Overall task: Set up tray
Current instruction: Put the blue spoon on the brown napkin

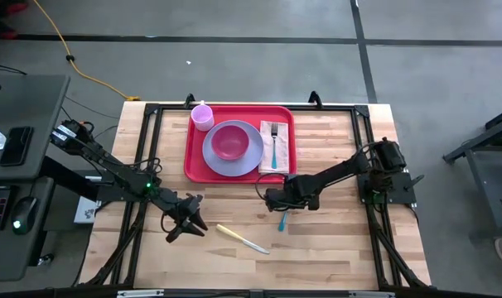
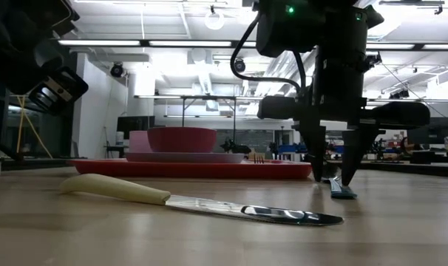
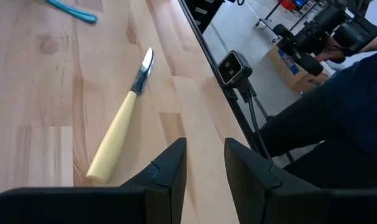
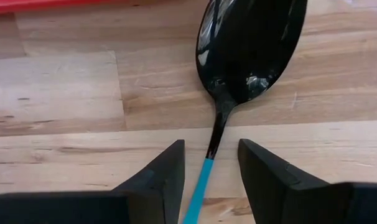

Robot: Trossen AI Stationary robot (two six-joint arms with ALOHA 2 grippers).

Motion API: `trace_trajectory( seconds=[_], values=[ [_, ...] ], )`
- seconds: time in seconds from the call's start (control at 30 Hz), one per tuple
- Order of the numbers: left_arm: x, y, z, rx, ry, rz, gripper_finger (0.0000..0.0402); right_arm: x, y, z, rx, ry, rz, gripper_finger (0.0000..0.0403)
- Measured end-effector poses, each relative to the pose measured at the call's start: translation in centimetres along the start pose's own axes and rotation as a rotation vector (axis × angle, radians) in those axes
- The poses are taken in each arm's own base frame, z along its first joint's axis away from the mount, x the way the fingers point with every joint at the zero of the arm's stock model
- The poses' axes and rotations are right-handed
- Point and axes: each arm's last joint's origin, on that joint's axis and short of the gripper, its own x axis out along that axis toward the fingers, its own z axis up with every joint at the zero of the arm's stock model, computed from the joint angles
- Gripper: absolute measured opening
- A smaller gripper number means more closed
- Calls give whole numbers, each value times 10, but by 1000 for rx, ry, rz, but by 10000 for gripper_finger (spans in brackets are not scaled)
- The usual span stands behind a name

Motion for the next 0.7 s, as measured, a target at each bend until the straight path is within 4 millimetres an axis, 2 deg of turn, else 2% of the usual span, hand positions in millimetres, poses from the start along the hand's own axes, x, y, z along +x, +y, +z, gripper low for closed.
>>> trace_trajectory(
  seconds=[0.3,0.7],
  values=[
    [0,-1,0,10,12,-21,138,1,1,3,14,15,-4,124],
    [0,-1,0,22,13,-22,138,1,0,3,11,13,-17,45]
  ],
)
